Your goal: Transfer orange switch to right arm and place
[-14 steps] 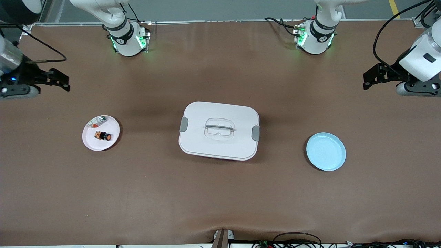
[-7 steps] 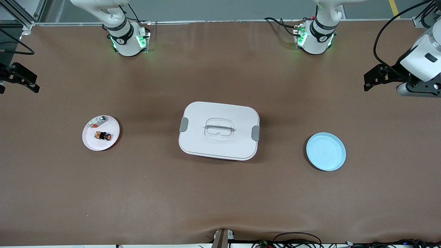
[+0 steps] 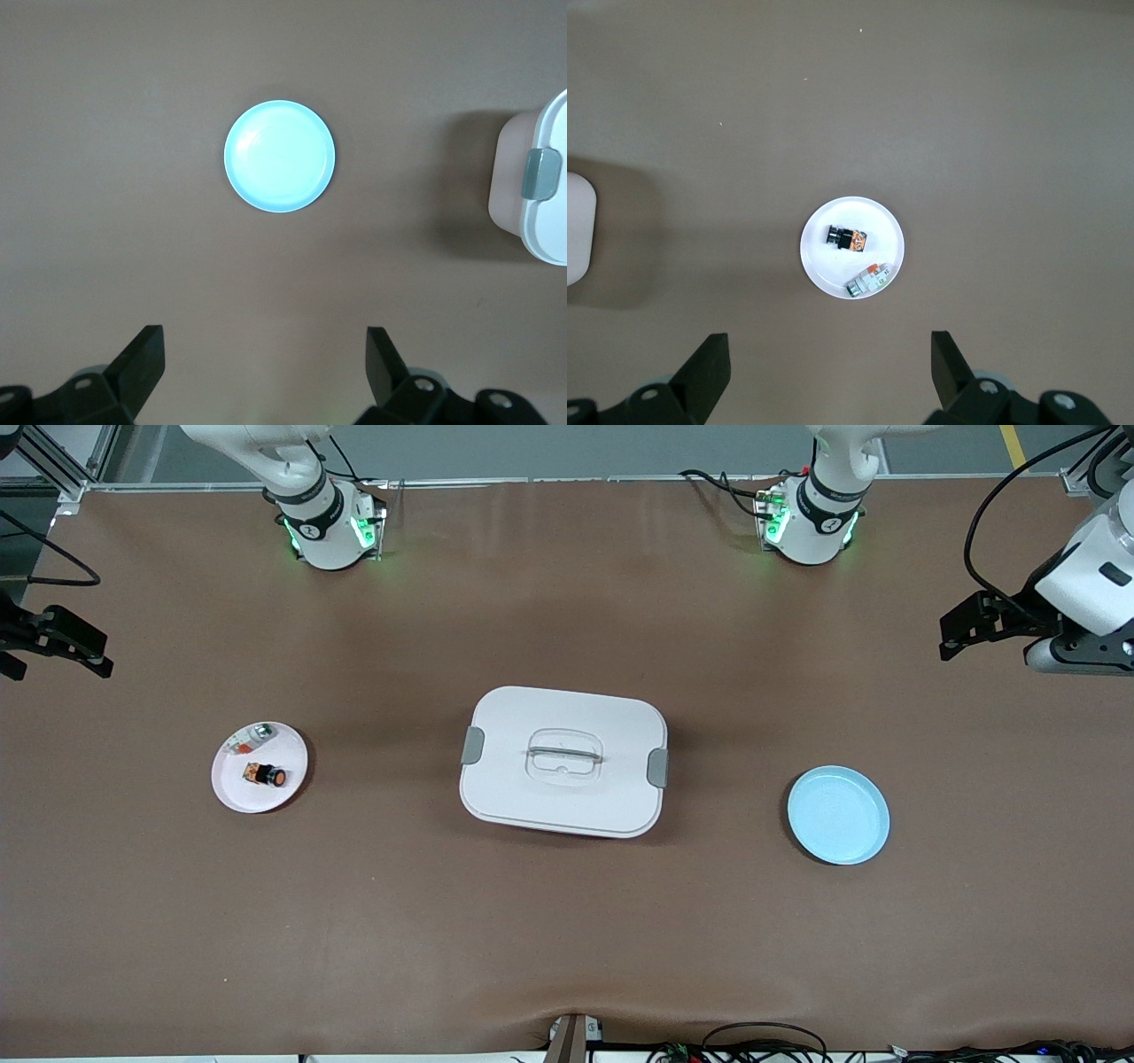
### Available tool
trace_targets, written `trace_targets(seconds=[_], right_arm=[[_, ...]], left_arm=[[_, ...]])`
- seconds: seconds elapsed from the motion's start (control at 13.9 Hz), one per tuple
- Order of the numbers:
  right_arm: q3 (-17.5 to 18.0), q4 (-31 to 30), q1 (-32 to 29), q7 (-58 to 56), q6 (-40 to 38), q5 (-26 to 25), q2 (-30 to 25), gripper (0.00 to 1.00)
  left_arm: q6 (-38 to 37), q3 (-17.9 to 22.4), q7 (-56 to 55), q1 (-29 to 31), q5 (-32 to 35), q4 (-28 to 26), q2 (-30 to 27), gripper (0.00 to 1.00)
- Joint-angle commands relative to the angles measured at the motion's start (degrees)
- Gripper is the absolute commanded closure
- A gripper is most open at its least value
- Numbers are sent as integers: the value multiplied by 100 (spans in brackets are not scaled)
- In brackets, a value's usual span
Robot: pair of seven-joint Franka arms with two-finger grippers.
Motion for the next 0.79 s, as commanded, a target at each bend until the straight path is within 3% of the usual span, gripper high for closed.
trace_targets(seconds=[0.0, 0.72], right_arm=[[32, 156, -122, 60, -91, 99, 40, 0], [49, -433, -140, 447, 330, 134, -320, 0]], left_arm=[[90, 11, 129, 42, -1, -79, -88, 0], [-15, 11, 15, 69, 34, 88, -89, 0]])
